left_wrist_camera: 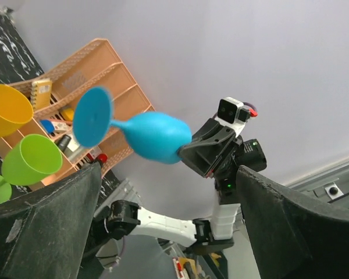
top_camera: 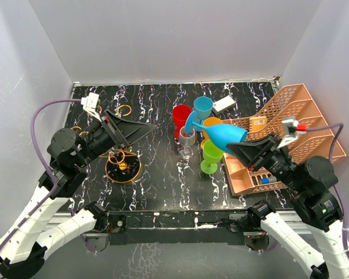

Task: Take the wine glass off the wine glass rack

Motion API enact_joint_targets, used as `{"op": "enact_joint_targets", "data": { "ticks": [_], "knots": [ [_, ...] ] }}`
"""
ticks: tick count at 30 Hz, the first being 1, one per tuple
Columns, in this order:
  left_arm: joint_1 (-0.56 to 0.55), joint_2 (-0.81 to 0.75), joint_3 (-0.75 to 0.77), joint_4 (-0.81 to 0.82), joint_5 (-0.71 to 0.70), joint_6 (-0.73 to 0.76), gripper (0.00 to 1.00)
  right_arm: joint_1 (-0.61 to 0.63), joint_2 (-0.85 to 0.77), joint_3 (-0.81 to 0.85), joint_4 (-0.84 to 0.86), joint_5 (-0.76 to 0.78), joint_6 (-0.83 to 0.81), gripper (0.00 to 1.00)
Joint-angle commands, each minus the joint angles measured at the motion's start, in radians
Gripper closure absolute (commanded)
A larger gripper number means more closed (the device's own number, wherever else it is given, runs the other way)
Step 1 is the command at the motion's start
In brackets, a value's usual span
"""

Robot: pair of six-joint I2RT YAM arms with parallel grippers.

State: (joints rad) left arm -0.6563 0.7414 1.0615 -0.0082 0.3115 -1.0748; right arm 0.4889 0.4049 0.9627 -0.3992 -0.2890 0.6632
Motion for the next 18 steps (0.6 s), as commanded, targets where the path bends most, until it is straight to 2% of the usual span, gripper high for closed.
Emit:
{"op": "enact_joint_targets", "data": {
  "ticks": [1, 5, 9, 13, 18],
  "knots": [
    [0.002, -0.012, 0.120, -0.130, -0.069, 0.147, 0.03, 0.000, 0.126, 0.121, -0.287, -0.219, -0.362, 0.92],
    [0.001, -0.025, 0.165, -0.205, -0.109, 0.202, 0.03, 0.011, 0.244, 0.177, -0.439, -0.384, -0.471, 0.92],
    [0.002, -0.052, 0.170, -0.243, -0.146, 0.227, 0.03, 0.048, 0.287, 0.172, -0.431, -0.459, -0.475, 0.92],
    [0.003, -0.069, 0.187, -0.296, -0.165, 0.249, 0.03, 0.087, 0.373, 0.194, -0.452, -0.438, -0.485, 0.92],
    [0.001, -0.104, 0.190, -0.326, -0.188, 0.261, 0.03, 0.171, 0.540, 0.268, -0.552, -0.324, -0.507, 0.92]
  ]
}}
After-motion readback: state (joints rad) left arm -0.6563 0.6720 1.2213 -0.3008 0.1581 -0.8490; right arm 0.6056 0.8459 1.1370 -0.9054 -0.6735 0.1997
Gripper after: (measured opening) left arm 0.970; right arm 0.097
